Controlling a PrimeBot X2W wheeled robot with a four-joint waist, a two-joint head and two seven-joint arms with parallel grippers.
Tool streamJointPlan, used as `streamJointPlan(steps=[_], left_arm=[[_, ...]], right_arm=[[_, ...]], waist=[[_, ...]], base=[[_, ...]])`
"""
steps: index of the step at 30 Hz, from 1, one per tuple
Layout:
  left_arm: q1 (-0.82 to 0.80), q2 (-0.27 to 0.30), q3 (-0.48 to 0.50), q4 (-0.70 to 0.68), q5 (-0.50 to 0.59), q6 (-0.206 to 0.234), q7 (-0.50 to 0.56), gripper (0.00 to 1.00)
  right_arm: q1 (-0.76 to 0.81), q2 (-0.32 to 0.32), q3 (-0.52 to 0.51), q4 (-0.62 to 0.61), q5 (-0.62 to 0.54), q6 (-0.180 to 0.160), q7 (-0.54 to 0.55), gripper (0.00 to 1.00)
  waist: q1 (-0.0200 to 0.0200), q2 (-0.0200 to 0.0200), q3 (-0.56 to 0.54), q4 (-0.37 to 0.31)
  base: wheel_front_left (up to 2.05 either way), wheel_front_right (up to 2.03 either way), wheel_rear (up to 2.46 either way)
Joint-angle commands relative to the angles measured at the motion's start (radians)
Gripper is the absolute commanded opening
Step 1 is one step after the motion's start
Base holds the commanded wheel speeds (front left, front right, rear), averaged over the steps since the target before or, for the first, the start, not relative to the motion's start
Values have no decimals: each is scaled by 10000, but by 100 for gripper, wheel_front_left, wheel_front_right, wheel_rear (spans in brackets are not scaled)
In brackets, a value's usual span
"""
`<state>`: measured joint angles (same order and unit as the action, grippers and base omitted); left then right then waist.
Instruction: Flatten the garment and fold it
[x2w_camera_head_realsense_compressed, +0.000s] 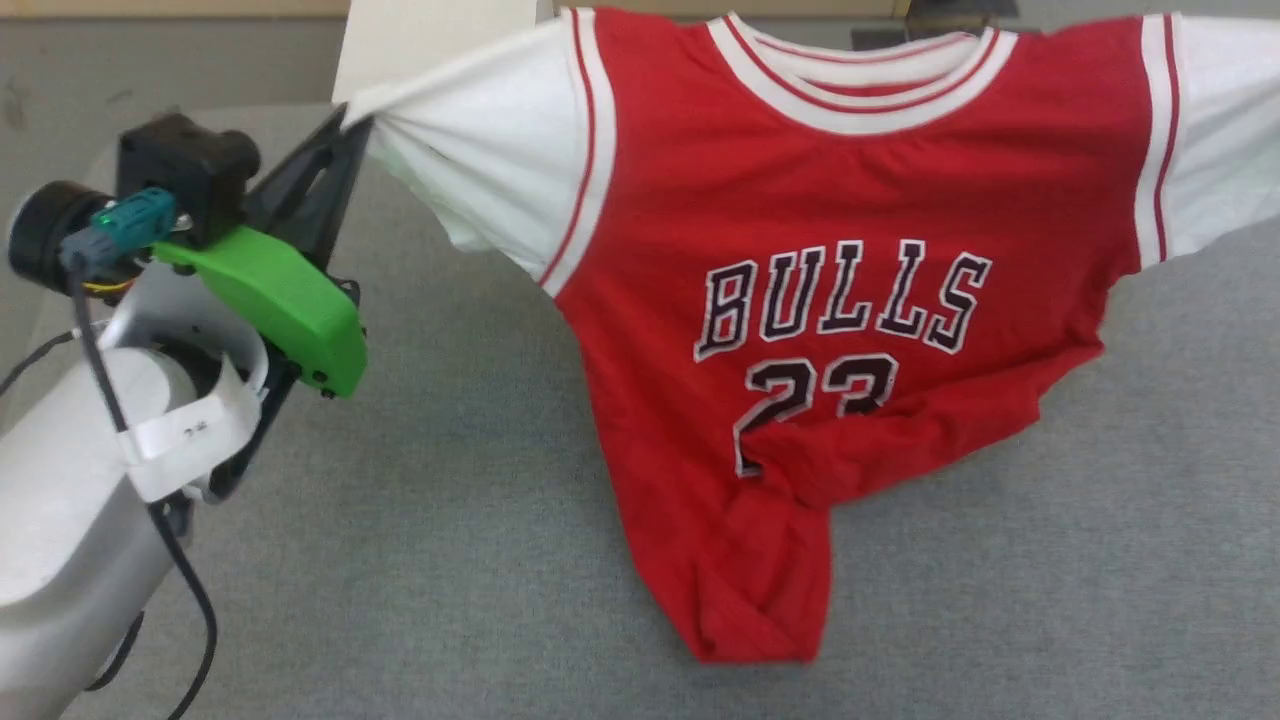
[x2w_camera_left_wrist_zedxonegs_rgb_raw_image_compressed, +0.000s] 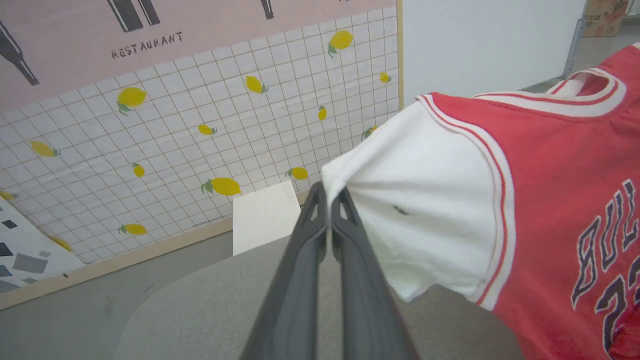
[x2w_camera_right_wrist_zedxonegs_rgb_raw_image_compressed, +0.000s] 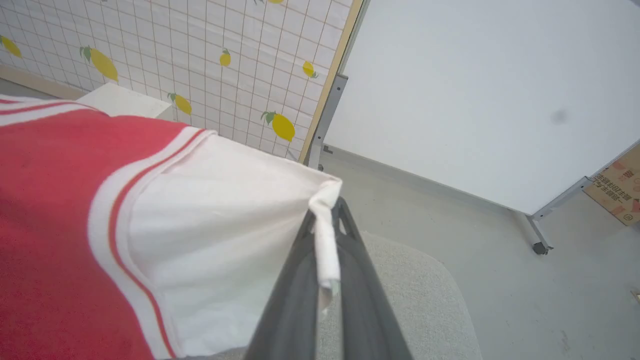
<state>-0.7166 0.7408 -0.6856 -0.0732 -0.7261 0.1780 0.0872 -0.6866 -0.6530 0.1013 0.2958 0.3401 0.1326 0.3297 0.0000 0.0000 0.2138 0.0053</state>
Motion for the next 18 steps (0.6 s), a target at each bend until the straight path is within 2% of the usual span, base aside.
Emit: streamJointPlan(steps=[1,7,13,18], left_arm=[[179,132,135,-104,28,131,-159,0],[435,558,708,-893,162,695,-751,0],[604,1147,1602,-1893,172,1404,-1197,0],[479,1663,2306,-2433,68,1605,-1384,0]], right_arm=[[-80,12,17,-180,10,-19,-35,0],[-193,-205,60,-1421,91,-19,135,0],[-347,-224,-158,-2568,314,-19,498,0],[-610,-269,-338,-3211,367,-19,774,0]], waist=[[0,0,-1029,-209],[0,0,-1803,-289],[0,0,-2011,-416],[0,0,-1865,-510]], base=[[0,0,0],[0,0,0],[0,0,0],[0,0,0]])
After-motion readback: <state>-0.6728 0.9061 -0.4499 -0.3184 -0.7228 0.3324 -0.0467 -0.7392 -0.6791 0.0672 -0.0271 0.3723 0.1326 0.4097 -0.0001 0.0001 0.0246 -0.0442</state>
